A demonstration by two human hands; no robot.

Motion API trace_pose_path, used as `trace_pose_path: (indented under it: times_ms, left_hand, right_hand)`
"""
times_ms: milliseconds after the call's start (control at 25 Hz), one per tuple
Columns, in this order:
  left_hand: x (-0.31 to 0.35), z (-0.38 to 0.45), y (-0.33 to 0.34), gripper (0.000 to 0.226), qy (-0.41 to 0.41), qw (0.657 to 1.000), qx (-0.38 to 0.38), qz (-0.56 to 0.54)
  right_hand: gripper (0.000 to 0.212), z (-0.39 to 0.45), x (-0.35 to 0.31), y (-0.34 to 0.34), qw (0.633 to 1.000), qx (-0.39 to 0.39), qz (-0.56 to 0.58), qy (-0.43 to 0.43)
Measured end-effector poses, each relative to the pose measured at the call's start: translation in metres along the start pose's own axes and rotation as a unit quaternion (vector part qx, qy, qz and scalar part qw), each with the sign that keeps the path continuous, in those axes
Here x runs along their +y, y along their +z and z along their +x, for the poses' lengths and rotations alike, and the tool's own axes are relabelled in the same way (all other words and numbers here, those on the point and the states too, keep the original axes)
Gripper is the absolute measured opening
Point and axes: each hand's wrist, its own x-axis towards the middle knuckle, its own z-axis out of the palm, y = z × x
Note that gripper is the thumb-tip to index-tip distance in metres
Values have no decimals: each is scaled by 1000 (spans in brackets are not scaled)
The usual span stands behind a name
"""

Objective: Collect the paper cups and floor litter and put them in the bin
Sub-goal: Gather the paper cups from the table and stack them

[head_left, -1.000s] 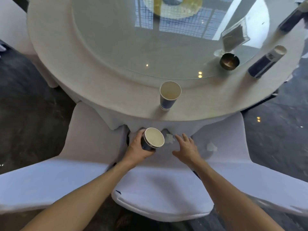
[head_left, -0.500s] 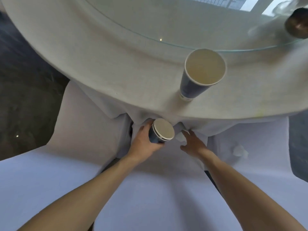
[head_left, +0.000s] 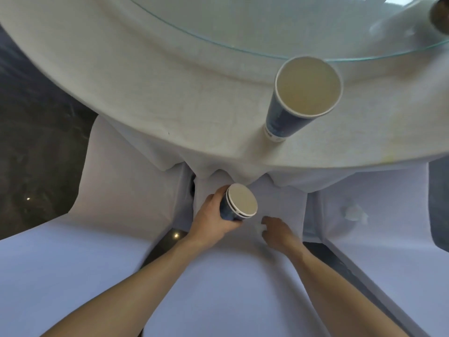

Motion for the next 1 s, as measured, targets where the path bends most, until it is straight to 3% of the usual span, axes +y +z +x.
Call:
trace_pose_path:
  times_ms: [200, 280, 440, 720, 840, 1000]
  left_hand:
    - [42, -39, -19, 96, -9, 999, -27, 46]
    - [62, -53, -31, 96, -6, 999, -12, 53]
    - [104, -83, -51, 97, 39, 998, 33, 43]
    - [152, -107, -79, 92, 84, 994, 45, 52]
    - [159, -110, -85, 93, 95, 993, 50, 49]
    - [156, -110, -92, 96, 94, 992, 75, 25]
  right_hand:
    - [15, -94, -29, -56, 959, 148, 239, -14]
    - [22, -129, -46, -86, 936, 210, 275, -66]
    - [17, -190, -86, -130, 910, 222, 327, -123]
    - [5, -238, -134, -153, 936, 228, 220, -152]
    - [26, -242, -145, -156, 956, 179, 134, -189]
    - [34, -254, -152, -168, 947, 233, 113, -189]
